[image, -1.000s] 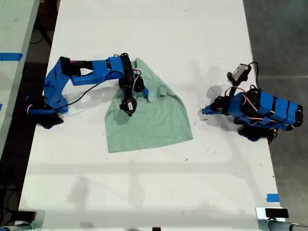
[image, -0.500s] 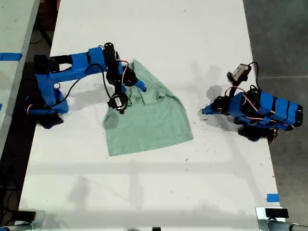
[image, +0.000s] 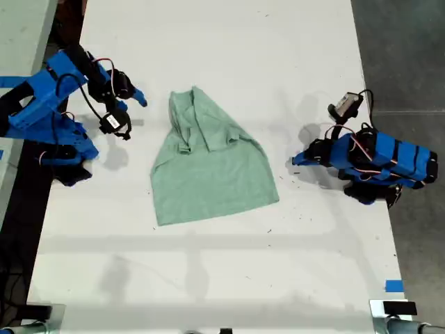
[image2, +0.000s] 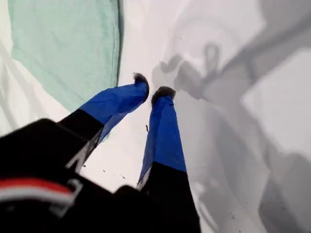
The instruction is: Fold t shirt
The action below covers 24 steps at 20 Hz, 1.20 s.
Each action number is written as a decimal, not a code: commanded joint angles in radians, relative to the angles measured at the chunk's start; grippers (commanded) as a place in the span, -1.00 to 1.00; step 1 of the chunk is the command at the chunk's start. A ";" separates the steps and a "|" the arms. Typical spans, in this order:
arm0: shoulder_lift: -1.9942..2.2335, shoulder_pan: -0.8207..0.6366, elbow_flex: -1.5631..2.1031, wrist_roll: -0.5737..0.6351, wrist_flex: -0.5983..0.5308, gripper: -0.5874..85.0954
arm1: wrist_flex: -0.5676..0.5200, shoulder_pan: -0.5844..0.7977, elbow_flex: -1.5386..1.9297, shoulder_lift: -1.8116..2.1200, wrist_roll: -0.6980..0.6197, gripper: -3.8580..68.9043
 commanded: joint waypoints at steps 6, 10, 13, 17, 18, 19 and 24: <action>0.549 -0.081 0.356 0.087 -0.135 -0.99 | -0.017 0.006 0.055 0.008 0.005 -0.73; 1.204 0.110 0.566 0.118 -0.236 -0.99 | -0.014 0.006 0.054 0.009 0.006 -0.73; 1.203 0.181 0.588 0.109 -0.258 -0.99 | -0.011 0.008 0.052 0.008 0.008 -0.73; 1.203 0.187 0.818 0.110 -0.456 -0.99 | -0.011 0.008 0.052 0.008 0.008 -0.72; 1.203 0.184 0.868 0.086 -0.463 -0.99 | -0.011 0.008 0.052 0.008 0.009 -0.72; 1.203 0.192 0.922 -0.006 -0.439 -0.99 | -0.011 0.008 0.052 0.008 0.009 -0.72; 1.203 0.413 0.942 0.029 -0.449 -0.99 | -0.011 0.008 0.052 0.008 0.008 -0.72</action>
